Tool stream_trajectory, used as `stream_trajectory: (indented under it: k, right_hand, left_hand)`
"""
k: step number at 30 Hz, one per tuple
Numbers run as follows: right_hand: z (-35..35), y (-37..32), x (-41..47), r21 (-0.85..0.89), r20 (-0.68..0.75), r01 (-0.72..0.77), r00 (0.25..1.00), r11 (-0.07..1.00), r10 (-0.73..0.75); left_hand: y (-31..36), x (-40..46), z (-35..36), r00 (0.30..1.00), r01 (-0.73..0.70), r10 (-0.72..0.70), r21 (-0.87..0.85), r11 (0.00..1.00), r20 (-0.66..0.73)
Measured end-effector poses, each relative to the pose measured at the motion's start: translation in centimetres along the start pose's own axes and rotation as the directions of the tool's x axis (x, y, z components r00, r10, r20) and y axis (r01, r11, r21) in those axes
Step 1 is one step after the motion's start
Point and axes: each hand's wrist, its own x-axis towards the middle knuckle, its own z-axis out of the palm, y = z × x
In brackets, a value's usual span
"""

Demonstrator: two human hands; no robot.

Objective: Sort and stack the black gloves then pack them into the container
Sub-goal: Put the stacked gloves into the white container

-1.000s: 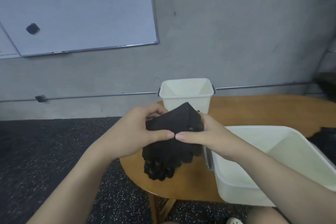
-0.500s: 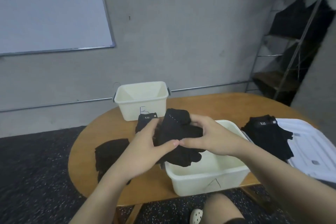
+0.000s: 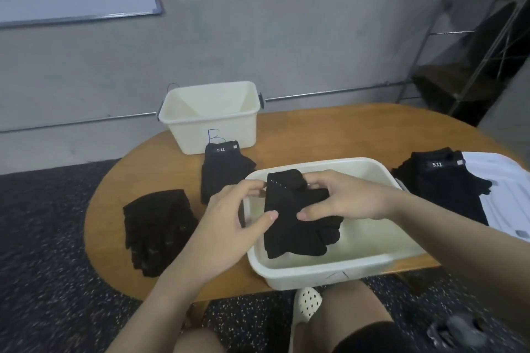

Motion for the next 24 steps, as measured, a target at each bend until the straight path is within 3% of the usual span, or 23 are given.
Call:
stream_trajectory:
  k: [3,6,14,19,24]
  right_hand:
    - [0.1,1.8,1.9,-0.039,0.102,-0.083,0.991,0.996,0.087]
    - [0.3,3.8,3.7,-0.16,0.189,-0.131,0.969,0.978,0.161]
    - [1.5,7.1,6.5,-0.202,0.238,-0.177,0.945,0.963,0.223]
    - [1.9,7.1,6.3,-0.398,0.105,-0.066,0.988,0.915,0.117]
    - [0.7,6.9,5.2,-0.451,0.132,0.067,0.991,0.89,-0.007]
  left_hand:
    - [-0.8,-0.1,0.8,1.0,0.01,-0.01,0.027,1.0,-0.015]
    - [-1.9,0.0,1.6,0.998,-0.018,0.012,0.084,0.996,0.068]
    - [-2.0,-0.1,2.3,0.989,0.004,-0.019,0.101,0.995,0.147]
    - [-2.5,-0.5,2.4,0.989,0.024,-0.026,0.015,1.0,0.144]
    - [-2.7,-0.8,2.5,0.99,0.014,-0.011,-0.024,1.0,0.141]
